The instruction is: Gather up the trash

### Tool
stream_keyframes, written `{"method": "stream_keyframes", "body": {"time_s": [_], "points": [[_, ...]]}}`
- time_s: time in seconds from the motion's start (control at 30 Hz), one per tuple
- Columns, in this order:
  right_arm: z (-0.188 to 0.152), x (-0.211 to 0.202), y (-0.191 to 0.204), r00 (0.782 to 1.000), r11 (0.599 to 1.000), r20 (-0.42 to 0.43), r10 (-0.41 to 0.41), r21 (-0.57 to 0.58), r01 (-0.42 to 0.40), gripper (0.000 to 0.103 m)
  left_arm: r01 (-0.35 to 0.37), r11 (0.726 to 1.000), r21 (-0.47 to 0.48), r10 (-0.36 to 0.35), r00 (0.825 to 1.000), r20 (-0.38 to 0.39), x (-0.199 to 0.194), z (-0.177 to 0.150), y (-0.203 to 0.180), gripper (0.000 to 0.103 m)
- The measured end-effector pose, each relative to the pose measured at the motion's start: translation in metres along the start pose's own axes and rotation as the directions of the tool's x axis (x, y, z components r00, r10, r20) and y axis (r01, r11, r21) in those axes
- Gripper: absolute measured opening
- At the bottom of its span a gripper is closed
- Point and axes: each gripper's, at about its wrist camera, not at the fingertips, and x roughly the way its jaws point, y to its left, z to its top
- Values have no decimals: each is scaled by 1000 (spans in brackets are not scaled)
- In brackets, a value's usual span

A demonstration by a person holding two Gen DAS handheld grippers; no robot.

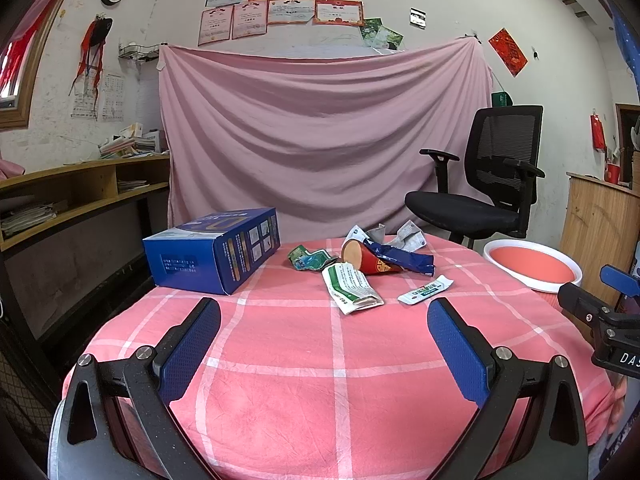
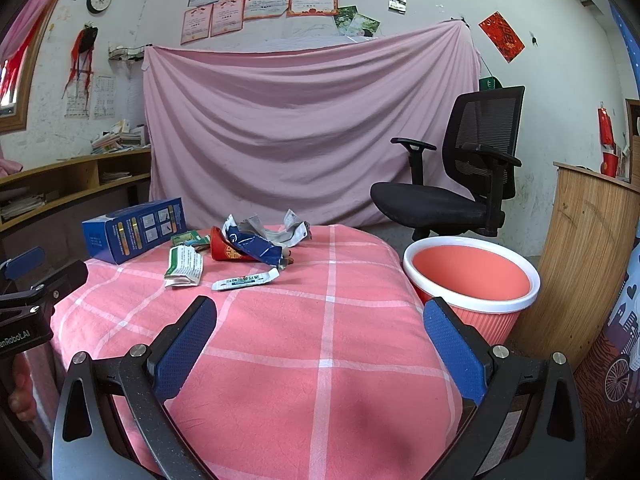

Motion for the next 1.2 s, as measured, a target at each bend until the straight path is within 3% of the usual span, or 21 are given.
{"method": "stream_keyframes", "body": {"time_s": [1.2], "points": [[0, 0, 0, 1000, 1000, -1, 0, 1, 0, 103, -1, 1000, 2, 1, 1000, -4, 8, 1, -2, 101]]}}
